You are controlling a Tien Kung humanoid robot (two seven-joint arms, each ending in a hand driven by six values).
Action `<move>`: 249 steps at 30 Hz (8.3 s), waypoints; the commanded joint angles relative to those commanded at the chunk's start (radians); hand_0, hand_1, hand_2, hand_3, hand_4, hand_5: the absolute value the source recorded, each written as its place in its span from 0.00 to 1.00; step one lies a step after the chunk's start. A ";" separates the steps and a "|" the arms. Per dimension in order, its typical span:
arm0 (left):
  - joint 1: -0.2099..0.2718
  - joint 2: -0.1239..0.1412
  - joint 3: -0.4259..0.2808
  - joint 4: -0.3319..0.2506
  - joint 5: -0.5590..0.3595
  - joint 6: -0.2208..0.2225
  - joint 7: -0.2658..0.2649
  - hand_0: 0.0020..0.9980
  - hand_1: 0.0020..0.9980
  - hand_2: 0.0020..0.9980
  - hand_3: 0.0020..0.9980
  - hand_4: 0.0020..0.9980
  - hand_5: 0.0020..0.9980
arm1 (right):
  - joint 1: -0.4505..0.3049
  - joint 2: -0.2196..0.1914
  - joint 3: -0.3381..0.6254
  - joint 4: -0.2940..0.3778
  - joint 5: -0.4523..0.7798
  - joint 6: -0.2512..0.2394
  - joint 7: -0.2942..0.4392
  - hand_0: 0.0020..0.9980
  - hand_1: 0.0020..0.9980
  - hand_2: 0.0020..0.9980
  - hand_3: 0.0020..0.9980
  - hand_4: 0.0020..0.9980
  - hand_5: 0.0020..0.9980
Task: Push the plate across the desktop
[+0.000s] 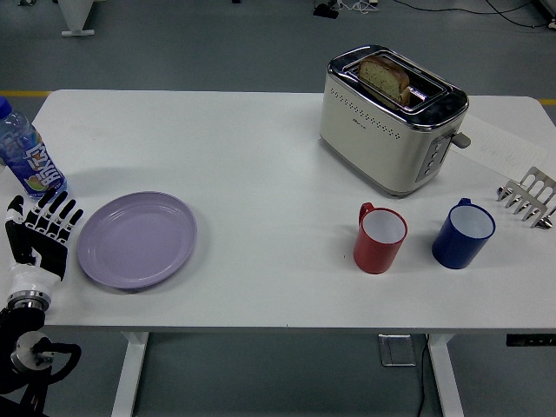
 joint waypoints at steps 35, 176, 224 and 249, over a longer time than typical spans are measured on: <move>0.004 0.000 0.120 0.013 -0.041 0.012 -0.026 0.74 0.77 0.72 0.63 0.56 1.00 | -0.004 0.001 0.011 0.002 -0.026 0.003 -0.010 0.58 0.52 0.61 0.56 0.21 0.54; -0.132 0.000 0.427 -0.071 -0.076 0.045 0.032 0.73 0.73 0.70 0.62 0.53 1.00 | 0.016 -0.011 0.020 0.001 -0.061 0.018 -0.010 0.58 0.52 0.61 0.56 0.21 0.52; 0.042 0.208 -0.014 -0.135 -0.086 0.067 0.197 0.74 0.75 0.71 0.66 0.56 1.00 | -0.010 -0.009 0.009 0.002 -0.026 0.001 -0.011 0.58 0.52 0.61 0.56 0.21 0.52; 0.037 0.211 -0.022 -0.116 -0.097 0.083 0.207 0.74 0.75 0.72 0.66 0.57 1.00 | -0.004 -0.012 0.002 0.001 -0.018 0.005 -0.007 0.58 0.52 0.61 0.56 0.21 0.52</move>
